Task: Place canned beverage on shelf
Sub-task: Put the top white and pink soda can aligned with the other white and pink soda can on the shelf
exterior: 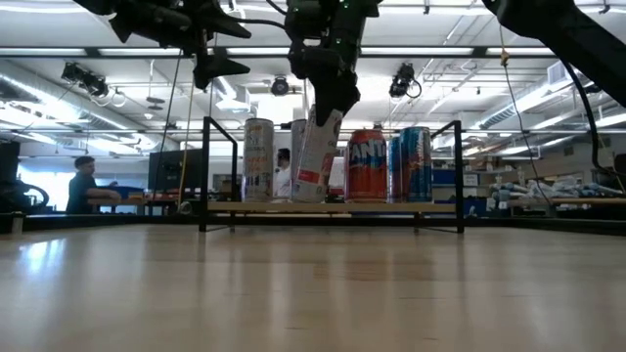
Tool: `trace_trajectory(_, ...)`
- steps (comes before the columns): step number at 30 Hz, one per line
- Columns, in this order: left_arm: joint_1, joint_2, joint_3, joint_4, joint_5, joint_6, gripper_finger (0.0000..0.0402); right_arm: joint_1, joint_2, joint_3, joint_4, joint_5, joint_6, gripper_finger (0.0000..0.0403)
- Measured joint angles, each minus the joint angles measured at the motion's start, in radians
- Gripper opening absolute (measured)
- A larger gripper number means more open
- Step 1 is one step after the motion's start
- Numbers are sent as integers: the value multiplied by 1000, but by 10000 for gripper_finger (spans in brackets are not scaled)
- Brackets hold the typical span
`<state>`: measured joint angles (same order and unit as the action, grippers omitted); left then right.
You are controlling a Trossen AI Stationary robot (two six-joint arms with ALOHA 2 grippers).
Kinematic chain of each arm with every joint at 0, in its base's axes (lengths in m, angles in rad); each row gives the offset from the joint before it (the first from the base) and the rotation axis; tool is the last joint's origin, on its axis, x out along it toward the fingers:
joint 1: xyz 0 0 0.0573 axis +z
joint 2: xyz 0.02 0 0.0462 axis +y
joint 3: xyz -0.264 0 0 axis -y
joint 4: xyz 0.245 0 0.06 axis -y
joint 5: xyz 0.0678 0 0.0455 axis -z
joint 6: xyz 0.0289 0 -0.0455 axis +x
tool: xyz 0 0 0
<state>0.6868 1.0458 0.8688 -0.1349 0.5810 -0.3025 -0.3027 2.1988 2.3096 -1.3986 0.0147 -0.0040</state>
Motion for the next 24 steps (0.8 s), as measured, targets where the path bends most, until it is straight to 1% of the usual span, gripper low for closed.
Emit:
trace_trajectory(4,0,0,0,-19,0,1,316,2,0,0,4,15,0,284)
trace_trajectory(24,11,0,0,-18,0,10,316,-20,-11,-6,16,-1,19,286)
